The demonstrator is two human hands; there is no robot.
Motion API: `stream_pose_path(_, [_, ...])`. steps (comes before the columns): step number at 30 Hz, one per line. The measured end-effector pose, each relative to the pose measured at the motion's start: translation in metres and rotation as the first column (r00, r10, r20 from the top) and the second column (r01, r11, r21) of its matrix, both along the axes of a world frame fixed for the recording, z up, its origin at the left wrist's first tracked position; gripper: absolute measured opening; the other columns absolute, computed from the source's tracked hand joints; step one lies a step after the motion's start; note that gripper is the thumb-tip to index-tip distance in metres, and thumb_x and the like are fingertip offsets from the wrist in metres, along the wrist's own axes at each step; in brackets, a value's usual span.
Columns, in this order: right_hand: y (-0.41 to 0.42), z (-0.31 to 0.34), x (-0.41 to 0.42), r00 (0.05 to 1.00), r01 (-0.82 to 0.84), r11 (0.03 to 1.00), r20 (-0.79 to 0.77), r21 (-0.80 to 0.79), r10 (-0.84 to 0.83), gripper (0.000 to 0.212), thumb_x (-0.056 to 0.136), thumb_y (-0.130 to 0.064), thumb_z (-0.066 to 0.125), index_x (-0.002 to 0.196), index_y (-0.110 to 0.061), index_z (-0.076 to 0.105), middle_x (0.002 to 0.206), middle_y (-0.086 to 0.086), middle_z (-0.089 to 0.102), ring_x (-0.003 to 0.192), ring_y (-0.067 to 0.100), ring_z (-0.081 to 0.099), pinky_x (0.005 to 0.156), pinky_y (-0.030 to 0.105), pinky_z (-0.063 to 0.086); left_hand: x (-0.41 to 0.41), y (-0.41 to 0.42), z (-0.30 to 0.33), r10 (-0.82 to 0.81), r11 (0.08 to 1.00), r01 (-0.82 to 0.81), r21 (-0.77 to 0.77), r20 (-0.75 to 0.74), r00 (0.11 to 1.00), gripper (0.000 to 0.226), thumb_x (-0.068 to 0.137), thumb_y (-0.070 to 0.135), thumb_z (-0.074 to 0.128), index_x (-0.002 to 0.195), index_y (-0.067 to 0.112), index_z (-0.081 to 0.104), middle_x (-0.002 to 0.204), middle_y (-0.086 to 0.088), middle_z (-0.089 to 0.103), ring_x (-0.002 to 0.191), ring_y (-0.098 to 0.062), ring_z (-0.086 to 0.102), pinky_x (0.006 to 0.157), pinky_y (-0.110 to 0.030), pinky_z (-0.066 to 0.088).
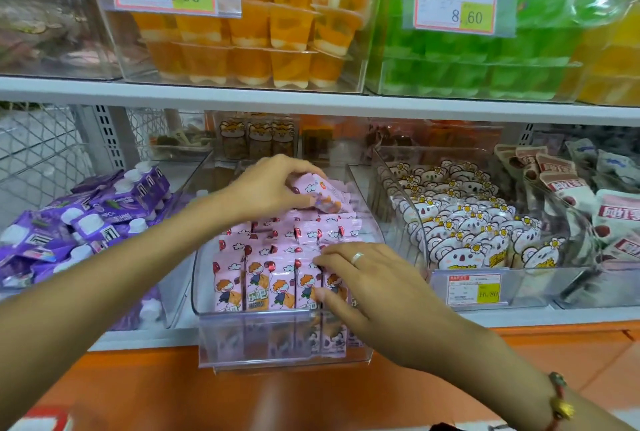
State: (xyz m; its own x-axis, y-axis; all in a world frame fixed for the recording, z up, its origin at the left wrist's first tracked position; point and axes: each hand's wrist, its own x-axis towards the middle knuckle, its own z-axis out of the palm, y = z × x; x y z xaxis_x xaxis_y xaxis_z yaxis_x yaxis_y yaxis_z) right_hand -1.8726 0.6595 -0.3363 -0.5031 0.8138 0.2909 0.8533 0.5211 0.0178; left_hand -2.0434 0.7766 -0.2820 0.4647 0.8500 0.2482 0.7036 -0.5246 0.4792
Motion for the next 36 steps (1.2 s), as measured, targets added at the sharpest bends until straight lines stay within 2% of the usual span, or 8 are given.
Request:
stream_pose_path(3, [0.0,0.001,0.0,1.0,-0.005,1.0,-0.001,-0.012,0.005,0.049,0.1,-0.051,0.026,0.14,-0.026,0.039,0.142,-0.01,0.041,0.129,0.009,0.031,0.102,0.019,0.012,0.011,0.013,0.01,-0.017,0.999,0.014,-0.037,-0.083,0.996,0.051,0.084,0.026,0.072,0.131,0.019,0.055,0.12,-0.003,0.063,0.097,-0.017,0.059,0.086,-0.033,0.049])
stream_pose_path(7, [-0.004,0.006,0.003,0.999,-0.028,0.998,-0.038,-0.05,0.026,0.046,0.1,-0.048,0.029,0.141,-0.029,0.04,0.147,-0.01,0.037,0.132,0.007,0.026,0.103,0.017,0.01,0.038,0.025,-0.001,0.083,0.997,-0.081,-0.018,0.104,0.991,0.045,0.083,0.025,0.073,0.123,0.013,0.054,0.114,-0.006,0.065,0.099,-0.02,0.063,0.092,-0.039,0.051])
stream_pose_path(11, [-0.01,0.013,0.011,0.998,-0.058,0.998,-0.038,-0.022,0.058,0.035,0.1,-0.035,0.038,0.132,-0.029,0.053,0.137,-0.01,0.049,0.128,0.007,0.034,0.102,0.017,0.017,0.051,0.033,-0.024,0.098,0.995,-0.098,0.004,-0.117,0.988,0.04,0.085,0.035,0.07,0.12,0.017,0.064,0.118,-0.002,0.066,0.107,-0.022,0.062,0.092,-0.039,0.051])
stream_pose_path(14, [-0.01,0.017,0.019,0.986,0.038,0.997,-0.165,0.072,-0.025,0.029,0.094,-0.029,0.047,0.115,-0.025,0.066,0.119,-0.006,0.06,0.115,0.014,0.051,0.091,0.029,0.042,0.053,0.034,-0.035,0.097,0.995,-0.094,0.022,-0.228,0.969,0.03,0.088,0.037,0.066,0.114,0.022,0.069,0.116,0.004,0.066,0.106,-0.02,0.06,0.089,-0.037,0.05])
stream_pose_path(16, [-0.008,0.017,0.027,0.949,0.149,0.978,-0.299,0.147,-0.099,0.025,0.093,-0.024,0.052,0.113,-0.023,0.066,0.11,-0.005,0.06,0.105,0.014,0.053,0.077,0.029,0.046,0.051,0.037,-0.035,0.021,0.999,-0.029,-0.027,-0.25,0.968,0.016,0.094,0.03,0.058,0.088,0.02,0.07,0.087,0.003,0.063,0.083,-0.019,0.057,0.081,-0.037,0.048])
stream_pose_path(18, [-0.004,0.015,0.034,0.913,0.223,0.97,-0.37,0.096,-0.173,0.03,0.094,-0.025,0.054,0.123,-0.026,0.057,0.106,-0.008,0.055,0.098,0.01,0.051,0.073,0.027,0.045,0.048,0.039,-0.032,-0.057,0.995,0.031,-0.098,-0.272,0.961,0.035,0.098,0.022,0.047,0.063,0.017,0.049,0.062,0.0,0.042,0.062,-0.02,0.039,0.069,-0.036,0.038])
stream_pose_path(23, [0.002,0.002,0.038,0.845,0.184,0.969,-0.477,-0.165,-0.242,0.04,0.095,-0.031,0.05,0.135,-0.032,0.043,0.086,-0.022,0.054,0.076,0.0,0.056,0.069,0.035,0.05,0.046,0.035,-0.02,-0.019,0.999,0.026,0.031,-0.21,0.978,0.024,0.096,0.033,0.054,0.112,0.022,0.067,0.108,0.002,0.066,0.094,-0.018,0.058,0.075,-0.027,0.039])
stream_pose_path(36, [0.003,0.0,0.042,0.797,0.146,0.969,-0.557,-0.197,-0.233,0.037,0.095,-0.033,0.05,0.131,-0.038,0.044,0.078,-0.019,0.057,0.073,0.0,0.058,0.067,0.037,0.052,0.058,0.021,-0.019,-0.084,0.996,0.085,-0.01,-0.265,0.961,0.006,0.086,0.032,0.069,0.09,0.028,0.069,0.11,0.002,0.061,0.115,-0.021,0.044,0.094,-0.041,0.042])
